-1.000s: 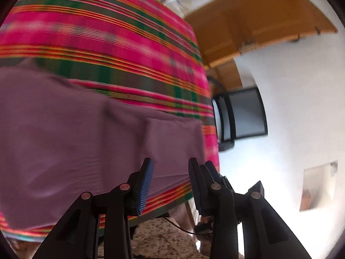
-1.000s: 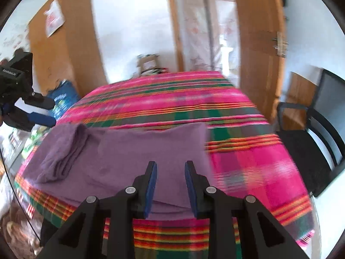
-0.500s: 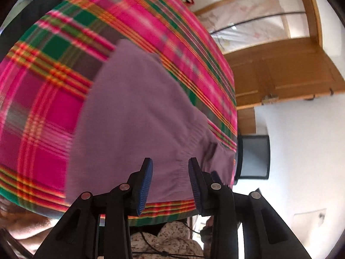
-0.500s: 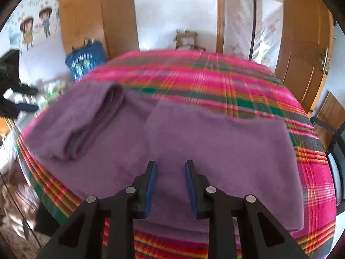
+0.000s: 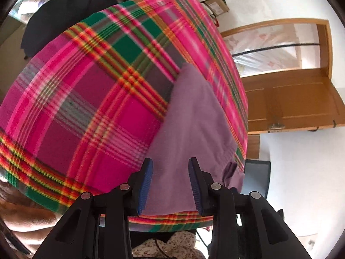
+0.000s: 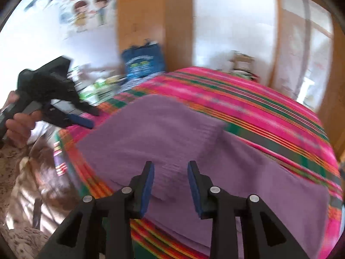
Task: Fold clothes
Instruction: 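Move both grippers to the folded garment's waistband edge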
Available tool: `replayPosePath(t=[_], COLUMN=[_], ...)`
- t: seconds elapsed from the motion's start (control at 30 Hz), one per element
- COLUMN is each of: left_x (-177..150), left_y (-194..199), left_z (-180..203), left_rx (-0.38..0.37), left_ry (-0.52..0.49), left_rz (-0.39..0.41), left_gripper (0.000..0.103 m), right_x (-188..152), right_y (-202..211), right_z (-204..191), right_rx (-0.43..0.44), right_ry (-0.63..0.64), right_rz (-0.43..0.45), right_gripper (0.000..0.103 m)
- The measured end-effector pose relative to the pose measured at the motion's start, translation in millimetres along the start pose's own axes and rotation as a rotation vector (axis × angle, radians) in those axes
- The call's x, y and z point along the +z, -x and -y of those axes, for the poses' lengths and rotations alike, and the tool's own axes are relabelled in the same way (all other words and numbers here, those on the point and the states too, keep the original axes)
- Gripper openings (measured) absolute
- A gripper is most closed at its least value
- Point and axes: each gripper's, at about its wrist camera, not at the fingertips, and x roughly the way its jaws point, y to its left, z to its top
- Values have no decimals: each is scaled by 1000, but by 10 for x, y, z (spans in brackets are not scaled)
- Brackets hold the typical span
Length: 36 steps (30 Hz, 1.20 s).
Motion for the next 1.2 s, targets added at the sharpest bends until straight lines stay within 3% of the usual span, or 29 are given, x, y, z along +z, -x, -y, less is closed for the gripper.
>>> replayPosePath(t=[0.2, 0.37, 0.6, 0.77, 0.97, 1.07, 1.2], left_x=[7, 41, 117, 146, 157, 195, 295], left_y=[5, -42, -168, -158, -166, -170, -166], left_z=[-180, -216, -199, -140, -133, -129, -99], left_rx=[-5, -15, -74, -98, -120, -123, -129], left_ry=[23, 26, 21, 11, 20, 13, 14], left_rz=[-23, -50, -144, -156, -174, -184, -173], left_gripper=[35, 35, 35, 37, 37, 37, 41], right_x=[172, 140, 99, 38, 72, 66, 90], right_y=[-368, -549, -714, -819, -918, -917, -876], right_z=[-547, -828, -1052, -1174, -1144, -1108, -1029], right_rx=[151, 193, 157, 54, -18, -29, -38], right_ry=[124, 186, 250, 312, 254, 239, 205], right_rz=[-6, -26, -52, -36, -22, -11, 1], right_gripper=[39, 48, 56, 56, 56, 48, 24])
